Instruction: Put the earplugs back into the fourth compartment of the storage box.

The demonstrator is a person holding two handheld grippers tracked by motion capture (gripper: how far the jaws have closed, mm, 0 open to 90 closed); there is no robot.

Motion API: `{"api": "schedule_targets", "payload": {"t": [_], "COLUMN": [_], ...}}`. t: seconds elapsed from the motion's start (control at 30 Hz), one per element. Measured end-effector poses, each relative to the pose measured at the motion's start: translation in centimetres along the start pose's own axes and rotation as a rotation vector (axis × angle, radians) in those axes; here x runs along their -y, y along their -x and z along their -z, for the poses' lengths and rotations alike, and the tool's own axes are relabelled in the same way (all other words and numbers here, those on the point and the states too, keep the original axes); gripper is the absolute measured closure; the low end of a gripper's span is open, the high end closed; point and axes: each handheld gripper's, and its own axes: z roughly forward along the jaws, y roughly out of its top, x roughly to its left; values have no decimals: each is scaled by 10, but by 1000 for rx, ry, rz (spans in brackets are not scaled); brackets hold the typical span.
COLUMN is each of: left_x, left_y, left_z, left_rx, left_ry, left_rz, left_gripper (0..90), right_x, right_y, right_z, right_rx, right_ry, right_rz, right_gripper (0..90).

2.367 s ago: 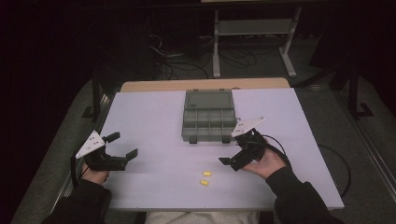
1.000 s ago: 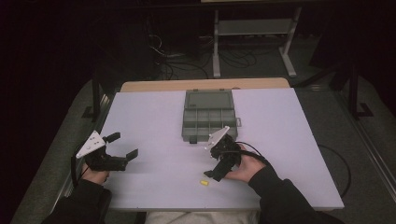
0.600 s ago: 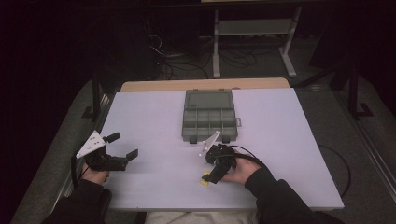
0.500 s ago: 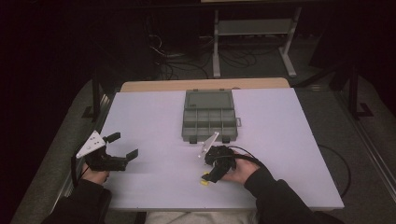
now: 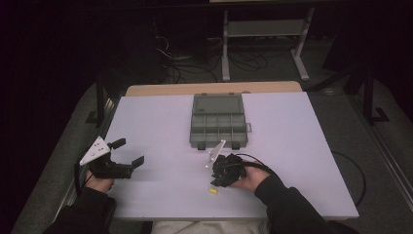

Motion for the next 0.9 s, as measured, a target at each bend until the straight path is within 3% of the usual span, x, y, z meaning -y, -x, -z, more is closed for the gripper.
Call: {"api": "schedule_targets", "payload": {"t": [0.23, 0.9], "left_x": [0, 0], "left_y": [0, 0], "left_z": [0, 0], "left_rx": [1, 0], "left_ry": [-1, -1], "left_rz": [-3, -2], "left_gripper": [0, 0], "right_x": [-1, -5], "right_y": [-2, 11], "right_z": [0, 38], "right_rx": [16, 35], "right_ry": [-2, 97], "right_rz": [17, -24], "right_gripper": [785, 788]}}
